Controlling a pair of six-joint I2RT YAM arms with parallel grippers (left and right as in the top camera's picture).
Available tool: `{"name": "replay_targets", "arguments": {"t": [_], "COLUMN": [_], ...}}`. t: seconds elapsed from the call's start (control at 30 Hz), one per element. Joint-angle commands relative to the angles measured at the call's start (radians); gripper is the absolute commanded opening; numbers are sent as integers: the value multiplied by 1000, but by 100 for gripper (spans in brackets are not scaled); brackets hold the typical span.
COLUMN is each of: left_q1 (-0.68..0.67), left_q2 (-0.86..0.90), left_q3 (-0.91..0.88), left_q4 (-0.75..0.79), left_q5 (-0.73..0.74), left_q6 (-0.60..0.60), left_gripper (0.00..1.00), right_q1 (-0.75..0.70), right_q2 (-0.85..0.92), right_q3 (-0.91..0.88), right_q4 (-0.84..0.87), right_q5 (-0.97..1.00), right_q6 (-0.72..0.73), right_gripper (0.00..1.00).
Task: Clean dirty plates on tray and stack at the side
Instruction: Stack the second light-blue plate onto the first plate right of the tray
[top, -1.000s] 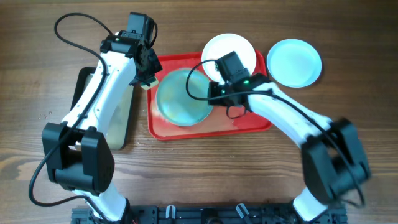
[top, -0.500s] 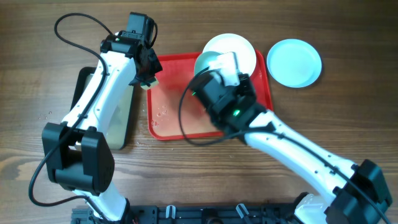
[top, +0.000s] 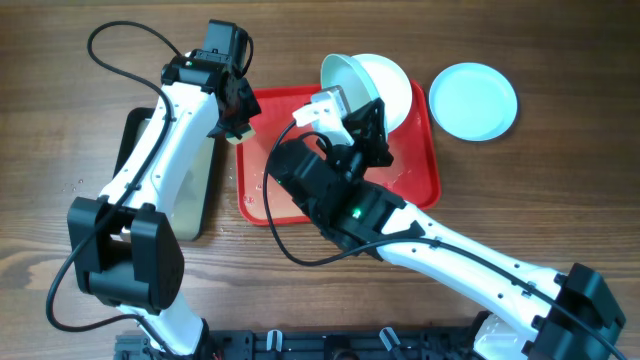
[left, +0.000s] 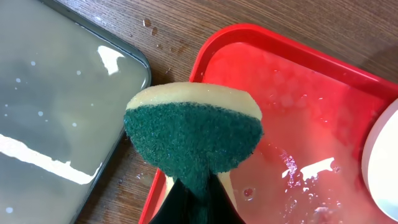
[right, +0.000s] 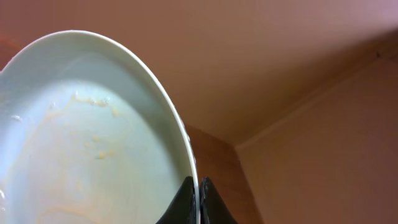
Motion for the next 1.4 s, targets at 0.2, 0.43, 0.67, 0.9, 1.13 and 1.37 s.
{"name": "replay_targets", "arguments": {"t": [0.2, 0.43, 0.67, 0.9, 1.13, 1.37], "left_q1": [-1, -1, -1, -1, -1, -1], "left_q2": [-20, -20, -20, -20, -20, -20], "left_q3": [16, 16, 16, 16, 16, 16], "left_q4": [3, 2, 2, -1, 0, -1], "left_q5": [8, 8, 8, 8, 8, 8], "left_q6": [20, 20, 20, 20, 20, 20], "left_gripper": [4, 4, 4, 4, 4, 4], "right_q1": [-216, -865, -1217, -1251, -1210, -883], "right_q2": [-28, -42, 95, 352, 288, 306], "right_q3": [11, 11, 10, 11, 156, 272], "right_q4": [-314, -261, -142, 59, -100, -266], "right_q5": [-966, -1624, -1549, -1499, -1597, -1545], "right_q6": [513, 541, 565, 592, 515, 576], "right_gripper": [4, 4, 4, 5, 42, 42]}}
